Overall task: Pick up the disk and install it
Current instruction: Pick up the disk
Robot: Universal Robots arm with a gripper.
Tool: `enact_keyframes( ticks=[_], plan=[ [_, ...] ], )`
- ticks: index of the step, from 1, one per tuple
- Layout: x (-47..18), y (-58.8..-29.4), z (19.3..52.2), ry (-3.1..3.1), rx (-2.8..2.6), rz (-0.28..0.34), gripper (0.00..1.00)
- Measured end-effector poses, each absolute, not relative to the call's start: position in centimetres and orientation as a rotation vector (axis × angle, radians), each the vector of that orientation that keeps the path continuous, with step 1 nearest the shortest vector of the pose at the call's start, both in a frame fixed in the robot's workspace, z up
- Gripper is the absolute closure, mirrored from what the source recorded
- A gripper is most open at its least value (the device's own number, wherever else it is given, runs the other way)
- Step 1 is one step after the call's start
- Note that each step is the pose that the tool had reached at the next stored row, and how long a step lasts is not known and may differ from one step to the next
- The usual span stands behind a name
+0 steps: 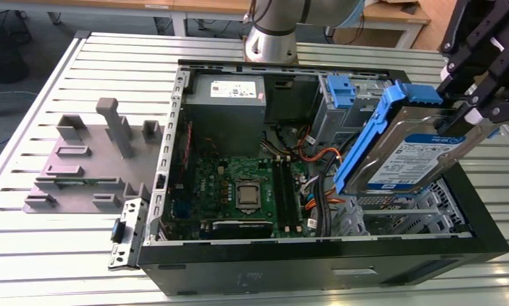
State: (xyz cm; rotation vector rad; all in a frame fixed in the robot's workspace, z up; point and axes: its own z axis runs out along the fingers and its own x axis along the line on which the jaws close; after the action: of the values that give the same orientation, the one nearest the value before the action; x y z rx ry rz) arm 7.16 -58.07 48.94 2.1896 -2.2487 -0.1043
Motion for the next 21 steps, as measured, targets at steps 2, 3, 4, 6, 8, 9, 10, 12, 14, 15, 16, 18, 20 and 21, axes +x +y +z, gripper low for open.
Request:
enact_keyframes(
  ticks=[2, 3, 4, 6, 8, 9, 10, 12, 14, 15, 16, 18, 20, 21],
  plan=[
    [7.2, -58.1, 48.9, -2.249, 2.19, -0.104, 0.65],
    [7.2, -58.1, 48.9, -2.249, 2.19, -0.104, 0.65],
    [7.3, -58.1, 48.9, -2.249, 2.19, -0.104, 0.65],
    [7.7, -58.1, 48.9, -2.249, 2.19, -0.104, 0.65],
    [8.2, -58.1, 48.9, -2.249, 2.19, -0.105, 0.65],
    [8.5, -58.1, 48.9, -2.249, 2.19, -0.105, 0.65],
    [8.8, -58.1, 48.9, -2.249, 2.189, -0.105, 0.65],
    [9.4, -58.1, 48.9, -2.248, 2.189, -0.105, 0.65],
    [10.0, -58.1, 48.9, -2.248, 2.189, -0.105, 0.65],
    [10.2, -58.1, 48.9, -2.248, 2.189, -0.105, 0.65],
    [10.4, -58.2, 48.9, -2.248, 2.189, -0.105, 0.65],
    [10.5, -58.2, 48.9, -2.248, 2.189, -0.105, 0.65],
    [10.5, -58.2, 48.7, -2.248, 2.189, -0.105, 0.65],
    [10.6, -58.2, 48.7, -2.248, 2.189, -0.105, 0.65]
  ],
)
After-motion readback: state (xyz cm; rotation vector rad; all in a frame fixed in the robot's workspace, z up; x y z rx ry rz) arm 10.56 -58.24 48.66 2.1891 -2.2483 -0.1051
